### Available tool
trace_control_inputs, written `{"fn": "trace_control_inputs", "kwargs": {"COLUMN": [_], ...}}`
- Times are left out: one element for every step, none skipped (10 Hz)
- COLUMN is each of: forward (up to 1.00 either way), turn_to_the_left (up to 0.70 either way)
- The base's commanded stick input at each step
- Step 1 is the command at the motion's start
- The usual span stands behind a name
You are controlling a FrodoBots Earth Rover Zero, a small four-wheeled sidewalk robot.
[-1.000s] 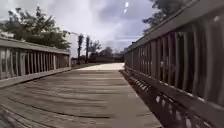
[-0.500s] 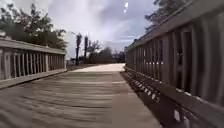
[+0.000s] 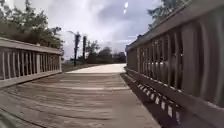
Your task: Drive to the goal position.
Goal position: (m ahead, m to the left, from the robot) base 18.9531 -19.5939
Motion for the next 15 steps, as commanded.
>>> {"fn": "trace_control_inputs", "kwargs": {"forward": [0.85,0.85,0.85,0.85,0.85,0.85,0.85,0.85,0.85,0.85,0.85,0.85,0.85,0.85,0.85], "turn_to_the_left": [0.0,0.0,0.0,0.0,0.0,0.0,0.0,0.0,0.0,0.0,0.0,0.0,0.0,0.0,0.0]}}
